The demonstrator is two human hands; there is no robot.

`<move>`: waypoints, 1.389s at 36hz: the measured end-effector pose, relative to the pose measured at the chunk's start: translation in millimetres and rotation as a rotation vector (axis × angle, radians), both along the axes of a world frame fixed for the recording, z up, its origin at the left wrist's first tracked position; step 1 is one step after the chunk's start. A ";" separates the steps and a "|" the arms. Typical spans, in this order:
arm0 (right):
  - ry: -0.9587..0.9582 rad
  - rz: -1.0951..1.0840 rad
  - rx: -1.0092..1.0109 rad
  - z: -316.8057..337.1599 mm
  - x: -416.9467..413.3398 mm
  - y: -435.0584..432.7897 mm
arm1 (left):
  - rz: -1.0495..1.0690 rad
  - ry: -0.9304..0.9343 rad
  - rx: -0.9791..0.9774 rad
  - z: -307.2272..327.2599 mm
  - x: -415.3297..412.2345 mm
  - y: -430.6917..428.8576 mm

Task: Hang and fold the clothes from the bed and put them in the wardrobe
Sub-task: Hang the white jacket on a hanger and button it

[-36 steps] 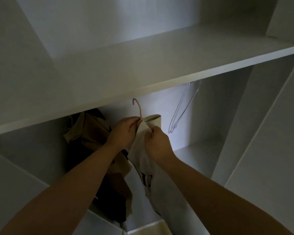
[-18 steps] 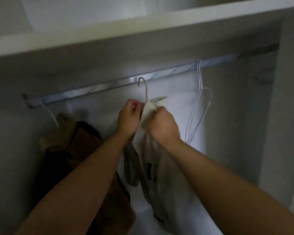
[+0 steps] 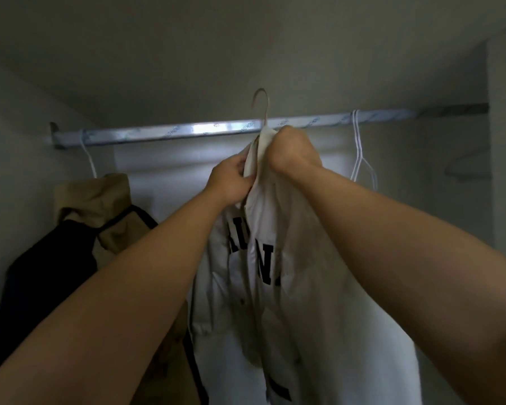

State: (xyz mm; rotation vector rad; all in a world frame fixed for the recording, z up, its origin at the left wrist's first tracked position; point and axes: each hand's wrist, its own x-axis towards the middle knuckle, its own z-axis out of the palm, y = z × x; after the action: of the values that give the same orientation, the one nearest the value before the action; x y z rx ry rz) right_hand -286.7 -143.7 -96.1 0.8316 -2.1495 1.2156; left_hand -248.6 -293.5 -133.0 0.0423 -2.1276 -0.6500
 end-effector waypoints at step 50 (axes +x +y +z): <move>0.442 -0.385 0.109 -114.4 -53.7 -0.4 | 0.530 -0.051 -0.069 -62.6 0.2 -11.6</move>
State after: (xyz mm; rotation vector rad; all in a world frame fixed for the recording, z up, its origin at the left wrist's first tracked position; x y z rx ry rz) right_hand -340.3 -144.1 -210.5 0.6194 -1.9029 0.6541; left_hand -248.4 -305.2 -195.6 0.5691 -2.0606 -0.2622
